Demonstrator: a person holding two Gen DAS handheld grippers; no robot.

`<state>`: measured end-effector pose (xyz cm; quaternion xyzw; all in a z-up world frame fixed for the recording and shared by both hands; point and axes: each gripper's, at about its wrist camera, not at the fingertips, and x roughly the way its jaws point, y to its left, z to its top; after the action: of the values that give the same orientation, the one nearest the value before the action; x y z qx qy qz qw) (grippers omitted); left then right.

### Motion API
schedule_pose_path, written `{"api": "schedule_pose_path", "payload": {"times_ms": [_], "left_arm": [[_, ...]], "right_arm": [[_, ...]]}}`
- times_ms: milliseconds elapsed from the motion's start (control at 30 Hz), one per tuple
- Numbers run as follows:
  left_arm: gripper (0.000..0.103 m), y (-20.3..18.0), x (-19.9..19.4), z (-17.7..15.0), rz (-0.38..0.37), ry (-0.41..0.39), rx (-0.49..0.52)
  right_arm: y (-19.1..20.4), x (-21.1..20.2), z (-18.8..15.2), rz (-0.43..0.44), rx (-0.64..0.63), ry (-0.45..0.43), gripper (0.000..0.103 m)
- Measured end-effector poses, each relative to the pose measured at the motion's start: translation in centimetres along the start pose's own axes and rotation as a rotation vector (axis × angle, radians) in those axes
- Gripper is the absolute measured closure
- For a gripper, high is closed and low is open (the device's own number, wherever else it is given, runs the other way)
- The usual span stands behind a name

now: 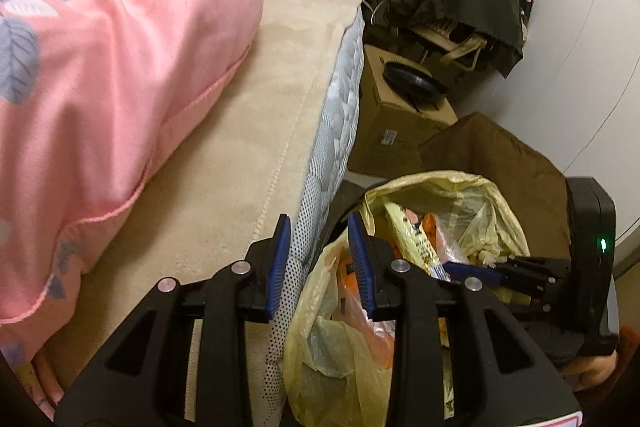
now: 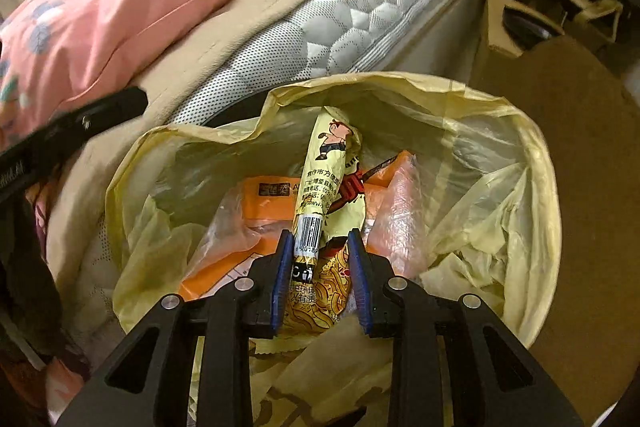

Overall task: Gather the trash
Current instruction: 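Carry both wrappers to the yellow plastic bag and open both tools, then grasp the yellow wafer pack on the table with the left tool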

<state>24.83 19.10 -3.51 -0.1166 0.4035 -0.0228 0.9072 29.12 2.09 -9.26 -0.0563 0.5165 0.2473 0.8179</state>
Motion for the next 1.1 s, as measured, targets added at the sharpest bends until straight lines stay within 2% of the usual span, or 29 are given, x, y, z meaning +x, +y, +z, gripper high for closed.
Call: {"api": "schedule_pose_path", "payload": {"times_ms": [100, 167, 233, 433, 500, 633, 700, 800, 1000, 1100], "left_arm": [[0.069, 0.5, -0.7, 0.2, 0.012, -0.042, -0.023], [0.067, 1.0, -1.3, 0.3, 0.009, -0.060, -0.054], [0.065, 1.3, -1.8, 0.5, 0.005, -0.068, -0.081], [0.063, -0.5, -4.3, 0.7, 0.001, -0.101, -0.047], [0.059, -1.9, -5.3, 0.6, 0.009, -0.122, -0.013], [0.058, -5.7, -7.0, 0.1, 0.008, -0.145, 0.058], [0.057, -7.5, -7.4, -0.3, -0.014, -0.141, 0.085], [0.057, -11.0, -7.7, -1.4, -0.072, -0.118, 0.134], [0.057, -16.9, -7.0, -4.3, -0.188, -0.043, 0.158], [0.057, -20.4, -6.2, -6.6, -0.241, 0.009, 0.188]], "right_arm": [[0.3, -1.3, -0.3, 0.017, -0.014, -0.024, 0.069], [0.1, -2.6, -0.5, -0.011, -0.017, -0.059, 0.065], [-0.3, -4.5, -0.7, -0.034, -0.005, -0.103, 0.055], [-3.0, -10.6, -1.8, -0.093, 0.042, -0.225, 0.053], [-4.1, -12.4, -2.6, -0.117, 0.059, -0.259, 0.052], [-6.7, -16.9, -5.4, -0.155, 0.116, -0.338, 0.050], [-8.1, -18.9, -7.2, -0.141, 0.130, -0.378, 0.044], [-9.6, -20.9, -9.6, -0.150, 0.141, -0.413, 0.044], [-12.9, -25.5, -15.4, -0.283, 0.130, -0.444, 0.044], [-15.4, -27.8, -18.6, -0.383, 0.174, -0.453, 0.043]]}}
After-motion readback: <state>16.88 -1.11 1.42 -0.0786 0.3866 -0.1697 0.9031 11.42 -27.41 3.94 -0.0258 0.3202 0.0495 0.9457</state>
